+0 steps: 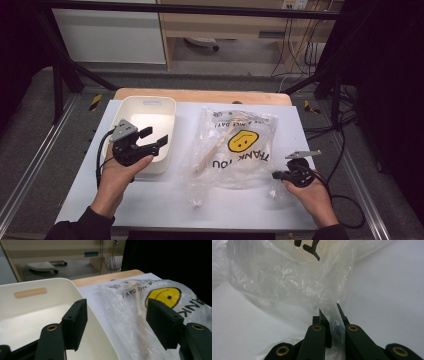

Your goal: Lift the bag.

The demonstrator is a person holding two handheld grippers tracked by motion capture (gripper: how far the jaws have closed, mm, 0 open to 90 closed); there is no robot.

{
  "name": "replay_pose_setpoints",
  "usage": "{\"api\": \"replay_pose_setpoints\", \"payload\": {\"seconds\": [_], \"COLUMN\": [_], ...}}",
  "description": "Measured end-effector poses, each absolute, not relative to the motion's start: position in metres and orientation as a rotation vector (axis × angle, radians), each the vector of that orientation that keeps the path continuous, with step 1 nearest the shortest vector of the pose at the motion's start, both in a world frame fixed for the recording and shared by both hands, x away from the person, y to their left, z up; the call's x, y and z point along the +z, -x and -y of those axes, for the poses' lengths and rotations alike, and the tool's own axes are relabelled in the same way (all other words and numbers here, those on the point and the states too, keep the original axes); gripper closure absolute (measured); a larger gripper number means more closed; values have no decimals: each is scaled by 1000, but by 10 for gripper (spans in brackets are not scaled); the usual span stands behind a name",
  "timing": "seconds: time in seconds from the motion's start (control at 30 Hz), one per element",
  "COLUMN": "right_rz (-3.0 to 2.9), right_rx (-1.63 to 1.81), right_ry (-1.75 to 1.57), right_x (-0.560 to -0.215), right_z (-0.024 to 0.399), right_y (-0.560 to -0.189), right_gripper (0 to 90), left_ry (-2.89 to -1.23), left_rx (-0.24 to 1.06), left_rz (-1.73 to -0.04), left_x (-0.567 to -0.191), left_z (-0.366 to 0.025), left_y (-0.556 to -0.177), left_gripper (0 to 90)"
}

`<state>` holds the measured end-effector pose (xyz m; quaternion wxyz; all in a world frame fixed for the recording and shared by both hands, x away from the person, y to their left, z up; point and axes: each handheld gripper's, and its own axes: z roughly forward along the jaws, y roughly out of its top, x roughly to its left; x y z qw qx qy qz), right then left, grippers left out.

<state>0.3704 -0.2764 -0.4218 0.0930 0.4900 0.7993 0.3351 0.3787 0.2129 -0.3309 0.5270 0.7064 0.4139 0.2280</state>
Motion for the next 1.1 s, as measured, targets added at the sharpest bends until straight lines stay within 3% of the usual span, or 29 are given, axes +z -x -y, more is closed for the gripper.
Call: {"api": "replay_pose_setpoints", "payload": {"seconds": [0.1,0.2,0.57,0.7,0.87,1.1], "right_rz": [-2368,-2362,-2326,-2317,-2319,-2315], "right_rx": [1013,1043,1085,1080,1085,1095], "right_ry": [-1439,-1410,-1327,-1290,-1259,-1230], "right_x": [-428,-431,-421,-417,-413,-399], "right_z": [275,275,267,261,254,254], "right_y": [-364,-358,-354,-354,-357,-365], "right_gripper": [881,790,256,137,42,38], "left_ry": [-1678,-1666,-1647,-1654,-1656,-1657], "left_rx": [553,562,565,568,570,561], "left_rz": [-1000,-1009,-1031,-1026,-1017,-1019], "left_x": [-333,-335,-341,-341,-341,-344], "left_z": [-220,-225,-238,-237,-234,-234], "left_y": [-376,-373,-370,-369,-368,-367], "left_gripper": [333,327,316,315,313,312]}}
